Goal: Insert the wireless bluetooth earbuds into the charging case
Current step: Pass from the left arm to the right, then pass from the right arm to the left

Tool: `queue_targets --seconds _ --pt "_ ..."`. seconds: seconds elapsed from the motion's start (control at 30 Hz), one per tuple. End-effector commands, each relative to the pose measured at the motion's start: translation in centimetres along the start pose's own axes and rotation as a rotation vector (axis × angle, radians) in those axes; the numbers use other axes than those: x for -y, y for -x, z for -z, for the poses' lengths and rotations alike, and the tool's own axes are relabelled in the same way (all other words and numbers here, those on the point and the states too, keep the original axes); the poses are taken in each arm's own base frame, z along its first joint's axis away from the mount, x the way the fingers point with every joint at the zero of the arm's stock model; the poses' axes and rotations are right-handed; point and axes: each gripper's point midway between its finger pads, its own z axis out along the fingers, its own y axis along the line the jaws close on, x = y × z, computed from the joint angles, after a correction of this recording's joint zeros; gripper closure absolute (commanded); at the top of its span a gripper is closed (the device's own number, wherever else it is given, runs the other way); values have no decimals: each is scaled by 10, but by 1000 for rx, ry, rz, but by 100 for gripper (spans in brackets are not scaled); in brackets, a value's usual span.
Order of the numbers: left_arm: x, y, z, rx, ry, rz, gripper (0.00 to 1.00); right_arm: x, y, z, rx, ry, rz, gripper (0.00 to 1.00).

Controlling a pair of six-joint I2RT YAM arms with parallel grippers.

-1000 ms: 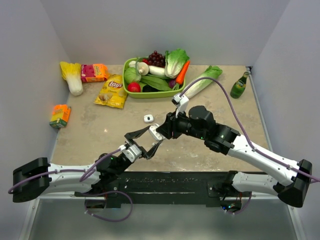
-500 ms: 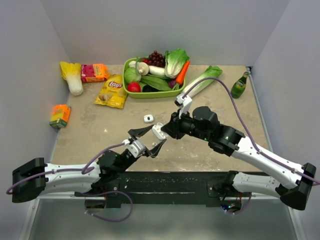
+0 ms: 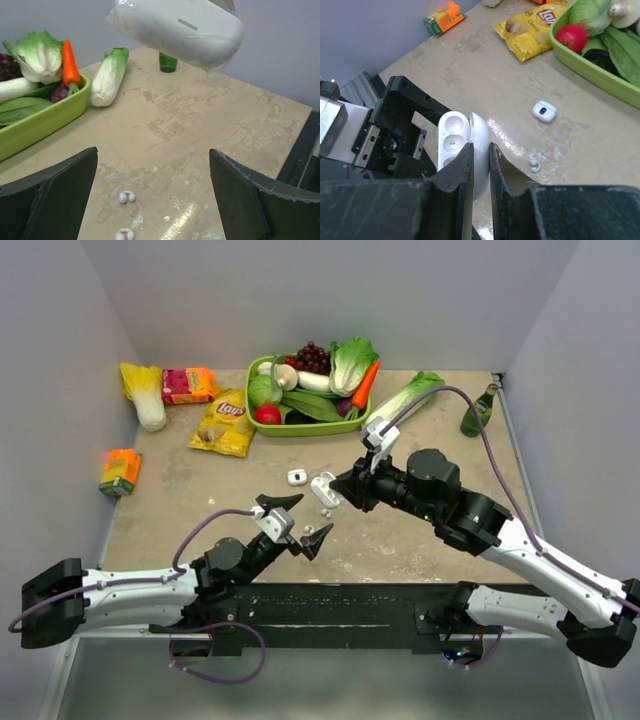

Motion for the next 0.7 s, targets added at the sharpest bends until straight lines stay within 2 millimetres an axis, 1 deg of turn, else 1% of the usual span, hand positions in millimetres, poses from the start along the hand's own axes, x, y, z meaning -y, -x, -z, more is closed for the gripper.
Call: queue_targets --seconds 0.0,0.03,0.07,0.1,0.13,0.17,0.23,0.27,0.3,0.33,0.37,0.4,0.43,0.47,0.5,0.53,0.57,0.6,0.67 --pt "16 35 2 51 -119 156 3 9 27 20 97 -42 172 100" --pt "20 39 4 55 -161 178 3 7 30 26 111 -36 196 100" --pt "28 46 9 64 -255 226 4 8 24 27 85 -35 219 100" --pt "31 50 13 74 -308 253 6 6 24 28 77 -33 220 100" --pt "34 50 17 78 -354 267 7 5 20 30 57 -20 281 100" --pt "37 59 22 100 -413 291 7 3 16 30 45 -4 294 100" --pt "41 64 24 106 -459 297 8 -4 12 30 41 27 318 100" --pt "46 61 24 82 -507 298 8 -8 9 30 32 49 326 100" --pt "49 67 21 84 -536 294 11 -9 8 29 27 54 331 100" --pt "52 67 19 71 -560 294 12 -12 6 29 21 63 343 100" --pt "58 58 18 26 -611 301 14 -13 2 28 2 70 348 100" --pt "60 66 15 31 -640 297 16 -16 3 29 3 79 353 100" --pt "62 65 13 17 -658 301 17 -18 0 28 -6 87 360 100" --pt "65 59 12 -11 -688 306 18 -19 -1 29 -13 88 363 100" --pt "66 65 10 -6 -706 302 18 -24 -1 30 -15 117 362 100" --pt "67 64 8 -15 -719 301 18 -26 -2 31 -18 128 365 100" --pt "68 62 7 -28 -738 304 18 -27 -5 31 -29 133 365 100" --pt "68 67 6 -20 -745 300 18 -27 -6 30 -37 134 365 100" --pt "68 68 4 -23 -748 295 18 -27 -11 30 -53 136 365 100"
